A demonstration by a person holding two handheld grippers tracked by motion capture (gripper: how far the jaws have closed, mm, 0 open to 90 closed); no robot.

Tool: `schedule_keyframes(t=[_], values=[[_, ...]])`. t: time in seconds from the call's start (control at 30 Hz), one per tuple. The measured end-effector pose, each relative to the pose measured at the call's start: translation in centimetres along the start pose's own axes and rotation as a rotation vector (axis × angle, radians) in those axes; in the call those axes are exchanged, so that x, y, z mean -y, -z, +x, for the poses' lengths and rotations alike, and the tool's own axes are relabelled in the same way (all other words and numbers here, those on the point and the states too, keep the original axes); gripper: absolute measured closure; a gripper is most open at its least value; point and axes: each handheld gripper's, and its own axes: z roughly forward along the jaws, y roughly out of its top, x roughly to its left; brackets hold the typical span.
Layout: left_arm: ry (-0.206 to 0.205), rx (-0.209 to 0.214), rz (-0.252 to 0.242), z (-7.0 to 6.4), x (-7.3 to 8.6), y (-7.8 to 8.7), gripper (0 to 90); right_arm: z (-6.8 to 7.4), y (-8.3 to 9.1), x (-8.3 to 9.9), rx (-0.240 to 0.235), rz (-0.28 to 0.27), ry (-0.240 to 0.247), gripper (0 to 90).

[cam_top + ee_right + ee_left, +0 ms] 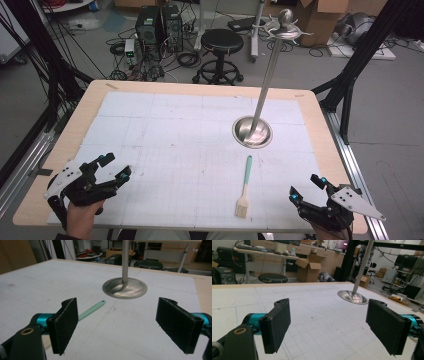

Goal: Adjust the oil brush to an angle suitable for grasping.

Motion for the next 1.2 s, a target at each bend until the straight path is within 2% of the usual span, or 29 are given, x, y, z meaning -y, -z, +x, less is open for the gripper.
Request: schedule_keyframes(t=[0.37, 0.5, 0.6, 0.67, 0.7, 0.73, 0.77, 0.8, 0.83, 0.87, 0.9, 0.93, 0.97, 1.0, 1.2], values=[[0.011, 0.000, 0.009, 0.1, 0.1, 0.0, 21.0, 0.0, 0.0, 0.1, -0.008, 0.007, 0.000, 19.1], [0.003, 0.008, 0.017, 0.0, 0.0, 0.1, 21.5, 0.4, -0.2, 0.0, -0.044, 0.026, 0.017, 23.9], [0.015, 0.005, 0.009, 0.1, 0.0, 0.2, 21.5, 0.7, -0.4, -0.2, -0.066, 0.026, 0.018, 28.4], [0.019, 0.005, 0.015, 0.2, 0.1, 0.1, 21.5, 0.9, -0.7, -0.2, -0.091, 0.042, 0.013, 34.5], [0.019, 0.005, 0.015, 0.2, 0.1, 0.1, 21.5, 0.9, -0.7, -0.2, -0.091, 0.042, 0.013, 34.5], [0.018, 0.006, 0.023, 0.2, 0.1, 0.0, 21.5, 1.0, -1.1, -0.2, -0.131, 0.068, 0.011, 42.5], [0.018, 0.006, 0.023, 0.2, 0.1, 0.0, 21.6, 1.0, -1.1, -0.2, -0.131, 0.068, 0.011, 42.5], [0.019, 0.007, 0.026, 0.2, 0.1, -0.1, 21.6, 1.1, -1.3, -0.2, -0.146, 0.081, 0.014, 46.9], [0.021, 0.009, 0.029, 0.2, 0.2, -0.1, 21.8, 1.5, -1.7, -0.4, -0.181, 0.111, 0.020, 61.4], [0.021, 0.011, 0.028, 0.2, 0.2, -0.1, 21.9, 1.7, -1.9, -0.4, -0.180, 0.126, 0.032, 67.7], [0.021, 0.011, 0.028, 0.2, 0.2, -0.1, 21.9, 1.7, -1.9, -0.4, -0.180, 0.126, 0.032, 67.7], [0.025, 0.011, 0.027, 0.2, 0.2, 0.0, 22.0, 2.0, -2.2, -0.4, -0.192, 0.153, 0.029, 80.7], [0.025, 0.010, 0.027, 0.4, 0.2, 0.0, 22.1, 2.1, -2.4, -0.4, -0.196, 0.161, 0.027, 85.9], [0.028, 0.009, 0.029, 0.5, 0.2, 0.1, 22.2, 2.1, -2.6, -0.4, -0.196, 0.175, 0.030, 88.6], [0.054, 0.004, 0.022, 0.8, 0.2, 0.2, 22.4, 2.4, -3.8, -0.1, -0.212, 0.238, 0.051, 88.7]])
